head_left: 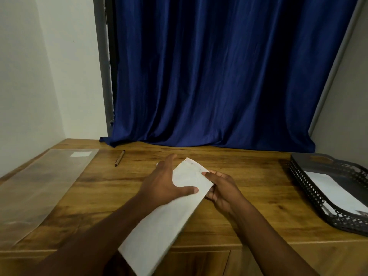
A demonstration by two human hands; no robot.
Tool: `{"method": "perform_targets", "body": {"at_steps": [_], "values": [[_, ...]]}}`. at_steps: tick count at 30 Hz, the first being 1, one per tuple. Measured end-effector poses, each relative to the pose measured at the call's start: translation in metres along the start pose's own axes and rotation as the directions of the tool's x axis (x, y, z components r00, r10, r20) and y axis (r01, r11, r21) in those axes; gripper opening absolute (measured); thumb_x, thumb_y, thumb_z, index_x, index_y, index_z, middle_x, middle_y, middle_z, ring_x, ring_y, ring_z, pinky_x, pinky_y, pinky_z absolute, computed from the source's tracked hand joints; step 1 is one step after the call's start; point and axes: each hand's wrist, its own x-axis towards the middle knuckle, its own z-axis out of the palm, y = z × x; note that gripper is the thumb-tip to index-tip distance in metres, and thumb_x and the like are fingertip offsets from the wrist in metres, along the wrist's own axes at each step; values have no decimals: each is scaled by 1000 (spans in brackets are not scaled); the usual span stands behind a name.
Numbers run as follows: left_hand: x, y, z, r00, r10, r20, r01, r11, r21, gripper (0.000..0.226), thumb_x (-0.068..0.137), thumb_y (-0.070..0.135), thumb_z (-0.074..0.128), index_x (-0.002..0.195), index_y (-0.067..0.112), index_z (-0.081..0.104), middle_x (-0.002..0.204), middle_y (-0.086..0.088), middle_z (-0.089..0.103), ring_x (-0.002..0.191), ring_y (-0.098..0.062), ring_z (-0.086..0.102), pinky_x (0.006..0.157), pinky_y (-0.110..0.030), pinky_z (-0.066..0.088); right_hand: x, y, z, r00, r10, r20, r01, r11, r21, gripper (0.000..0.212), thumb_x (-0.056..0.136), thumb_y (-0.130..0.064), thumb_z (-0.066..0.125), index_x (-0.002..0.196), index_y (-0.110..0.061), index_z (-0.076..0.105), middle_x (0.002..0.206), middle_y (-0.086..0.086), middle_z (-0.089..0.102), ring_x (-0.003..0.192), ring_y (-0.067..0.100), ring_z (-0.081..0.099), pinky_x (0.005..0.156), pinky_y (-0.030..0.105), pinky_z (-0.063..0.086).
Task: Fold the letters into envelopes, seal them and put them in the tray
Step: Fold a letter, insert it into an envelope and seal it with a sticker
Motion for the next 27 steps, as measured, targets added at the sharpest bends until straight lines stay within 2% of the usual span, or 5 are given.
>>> {"method": "perform_targets", "body": {"at_steps": [4,7,11,17,27], "values": [[15,-16,-1,991,-132,33,136,963,-232,100,71,64,81,151,37,29,151,2,47,127,-20,55,103,-41,51,15,-2,12,1000,20,24,-20,1000,-11,25,95,-6,67,118,3,65,108,22,76,109,40,71,83,52,61],[23,-27,-8,954,-260,147,299,811,-503,66,80,55,79,134,30,50,123,7,63,101,-12,65,82,-32,56,26,-7,21,996,48,75,-43,997,-68,23,96,-6,66,117,3,64,108,23,76,106,37,73,83,51,62],[34,-44,-5,909,-291,300,417,598,-685,44,91,35,75,130,18,62,106,-2,77,95,-22,75,85,-39,61,40,-6,30,986,113,121,-89,978,-189,23,96,-5,66,116,5,63,108,24,76,110,39,71,85,48,61],[51,-50,21,907,-293,303,413,475,-777,31,92,13,71,123,12,67,103,-10,78,93,-26,76,79,-41,63,59,3,25,985,110,129,-96,990,-106,34,99,-26,67,120,0,62,111,24,75,108,38,72,98,52,56],[72,-53,40,960,-233,155,253,484,-838,32,95,22,71,126,19,64,110,-6,76,95,-25,76,84,-47,63,73,4,8,993,-60,106,91,944,-318,26,95,-11,69,121,-11,69,105,7,79,97,27,77,89,45,62]]}}
